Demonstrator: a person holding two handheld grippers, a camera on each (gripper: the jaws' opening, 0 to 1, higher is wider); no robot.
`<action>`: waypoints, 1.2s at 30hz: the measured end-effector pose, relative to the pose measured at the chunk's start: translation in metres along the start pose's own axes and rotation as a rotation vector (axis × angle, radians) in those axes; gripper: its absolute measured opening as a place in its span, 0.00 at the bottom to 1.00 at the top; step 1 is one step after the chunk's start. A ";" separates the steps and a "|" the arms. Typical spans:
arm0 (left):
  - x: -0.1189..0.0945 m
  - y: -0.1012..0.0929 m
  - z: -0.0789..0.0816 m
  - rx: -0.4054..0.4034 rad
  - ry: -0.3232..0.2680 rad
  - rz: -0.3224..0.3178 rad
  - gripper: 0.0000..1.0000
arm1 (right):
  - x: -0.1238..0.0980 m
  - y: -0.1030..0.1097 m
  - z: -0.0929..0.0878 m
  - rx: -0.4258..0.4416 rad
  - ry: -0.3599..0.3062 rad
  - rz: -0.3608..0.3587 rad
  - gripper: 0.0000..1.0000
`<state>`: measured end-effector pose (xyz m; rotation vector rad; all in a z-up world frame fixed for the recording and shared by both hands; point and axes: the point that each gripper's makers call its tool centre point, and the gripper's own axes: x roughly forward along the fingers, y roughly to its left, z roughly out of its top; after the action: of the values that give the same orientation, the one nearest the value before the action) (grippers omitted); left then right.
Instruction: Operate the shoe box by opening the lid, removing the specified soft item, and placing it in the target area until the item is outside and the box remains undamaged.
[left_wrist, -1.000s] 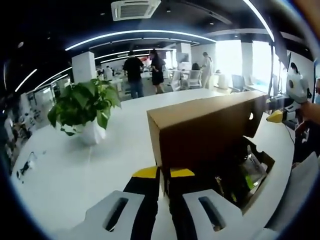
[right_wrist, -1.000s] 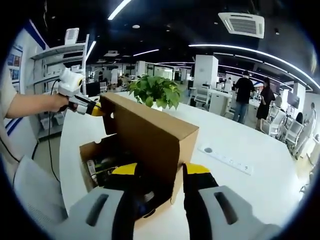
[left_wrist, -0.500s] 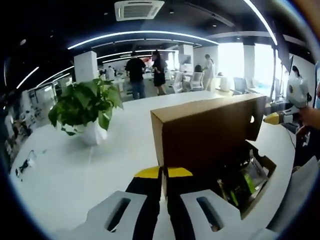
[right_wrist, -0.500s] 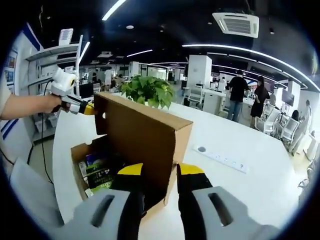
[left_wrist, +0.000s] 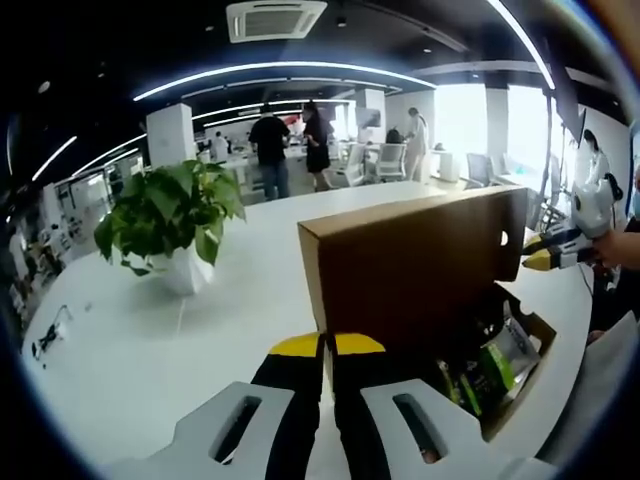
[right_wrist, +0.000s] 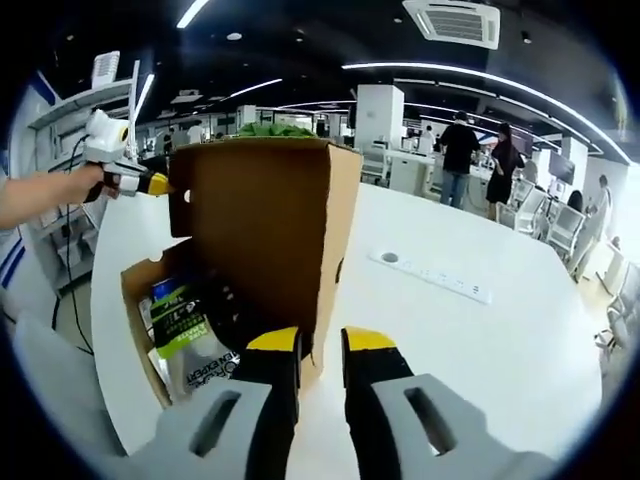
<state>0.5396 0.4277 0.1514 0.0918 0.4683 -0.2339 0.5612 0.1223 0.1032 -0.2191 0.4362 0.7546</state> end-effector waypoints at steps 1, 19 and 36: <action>0.001 0.001 0.000 0.001 0.001 -0.001 0.00 | 0.002 0.001 -0.003 0.002 0.008 -0.001 0.11; 0.005 0.003 0.002 0.003 0.005 -0.006 0.00 | 0.026 0.002 -0.017 -0.002 0.049 -0.026 0.01; 0.016 0.001 -0.022 0.008 0.036 -0.014 0.02 | 0.026 0.000 -0.016 -0.037 0.052 -0.012 0.00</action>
<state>0.5440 0.4284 0.1244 0.1008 0.5041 -0.2479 0.5733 0.1324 0.0775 -0.2761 0.4697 0.7470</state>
